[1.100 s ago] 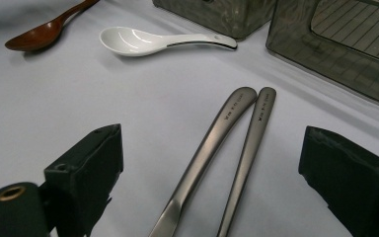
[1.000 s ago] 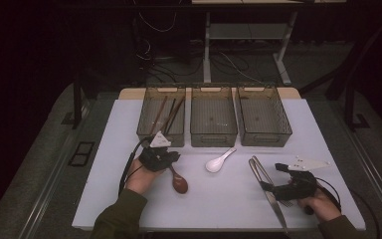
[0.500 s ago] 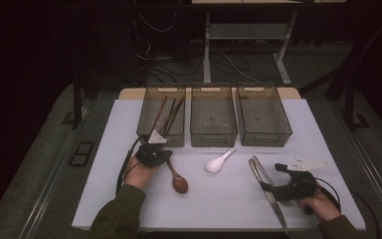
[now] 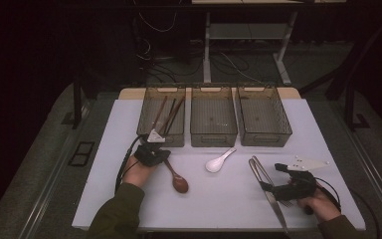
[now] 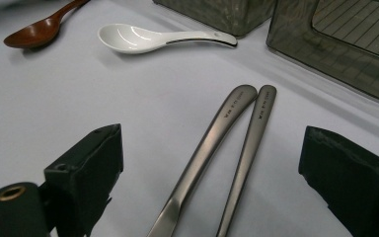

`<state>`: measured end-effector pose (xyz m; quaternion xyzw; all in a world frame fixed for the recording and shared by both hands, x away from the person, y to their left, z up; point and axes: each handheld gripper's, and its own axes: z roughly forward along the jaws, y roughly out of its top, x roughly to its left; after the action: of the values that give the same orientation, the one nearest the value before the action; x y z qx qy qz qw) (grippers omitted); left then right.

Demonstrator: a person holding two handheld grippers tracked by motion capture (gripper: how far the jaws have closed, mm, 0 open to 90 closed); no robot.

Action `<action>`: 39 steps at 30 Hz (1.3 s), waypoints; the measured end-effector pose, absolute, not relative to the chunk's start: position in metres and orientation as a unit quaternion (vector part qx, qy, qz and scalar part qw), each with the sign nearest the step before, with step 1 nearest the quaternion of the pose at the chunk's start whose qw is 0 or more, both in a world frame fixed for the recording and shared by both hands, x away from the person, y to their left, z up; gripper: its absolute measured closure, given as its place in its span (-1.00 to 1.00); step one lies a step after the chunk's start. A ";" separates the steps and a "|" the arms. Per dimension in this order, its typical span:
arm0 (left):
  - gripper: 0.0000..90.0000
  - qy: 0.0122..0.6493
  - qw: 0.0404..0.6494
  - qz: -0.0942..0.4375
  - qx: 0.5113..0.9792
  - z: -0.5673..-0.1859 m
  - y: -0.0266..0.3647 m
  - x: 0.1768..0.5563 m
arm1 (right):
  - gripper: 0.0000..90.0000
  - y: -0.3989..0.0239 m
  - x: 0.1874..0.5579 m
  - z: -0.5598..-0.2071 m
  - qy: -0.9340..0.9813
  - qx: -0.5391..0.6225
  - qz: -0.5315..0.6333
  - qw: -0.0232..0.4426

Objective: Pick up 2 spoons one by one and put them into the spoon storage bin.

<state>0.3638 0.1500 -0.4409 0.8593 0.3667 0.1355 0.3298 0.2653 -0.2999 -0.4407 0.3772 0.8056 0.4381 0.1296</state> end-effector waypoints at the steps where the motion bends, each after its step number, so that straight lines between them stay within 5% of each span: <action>1: 0.97 0.367 0.328 0.135 0.860 -0.441 0.151 0.364 | -0.78 -0.300 0.265 -0.441 0.805 0.378 0.438 0.129; 39: 0.98 0.385 0.306 0.116 0.863 -0.437 0.198 0.306 | -0.78 -0.300 0.265 -0.440 0.804 0.378 0.439 0.130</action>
<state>0.3063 0.1977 -0.4367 0.8632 0.3845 0.1158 0.3060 0.2647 -0.3005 -0.4401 0.3784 0.8042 0.4395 0.1301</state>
